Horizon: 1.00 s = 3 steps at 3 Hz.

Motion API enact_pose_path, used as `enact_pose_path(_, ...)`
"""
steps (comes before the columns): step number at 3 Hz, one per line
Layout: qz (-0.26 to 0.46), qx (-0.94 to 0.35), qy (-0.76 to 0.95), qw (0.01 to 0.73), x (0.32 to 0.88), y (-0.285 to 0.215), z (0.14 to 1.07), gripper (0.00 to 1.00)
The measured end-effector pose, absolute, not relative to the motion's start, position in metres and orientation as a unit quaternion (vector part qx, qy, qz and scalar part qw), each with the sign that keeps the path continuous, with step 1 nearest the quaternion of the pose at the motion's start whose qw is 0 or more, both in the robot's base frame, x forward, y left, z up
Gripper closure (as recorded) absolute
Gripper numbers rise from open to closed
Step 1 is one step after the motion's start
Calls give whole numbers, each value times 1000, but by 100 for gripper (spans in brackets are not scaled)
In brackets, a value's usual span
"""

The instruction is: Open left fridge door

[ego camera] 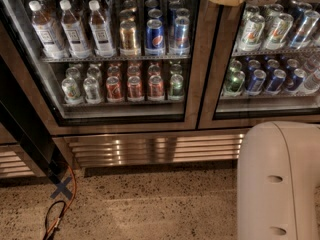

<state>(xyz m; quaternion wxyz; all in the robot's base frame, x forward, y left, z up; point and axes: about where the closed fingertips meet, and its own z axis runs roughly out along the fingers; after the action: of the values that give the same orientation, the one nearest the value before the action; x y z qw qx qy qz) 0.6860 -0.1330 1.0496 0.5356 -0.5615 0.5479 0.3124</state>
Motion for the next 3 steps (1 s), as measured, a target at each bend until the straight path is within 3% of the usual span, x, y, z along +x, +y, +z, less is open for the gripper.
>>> enact_pose_path(3, 311, -559, 549, 538, 687, -135, 1050, 100)
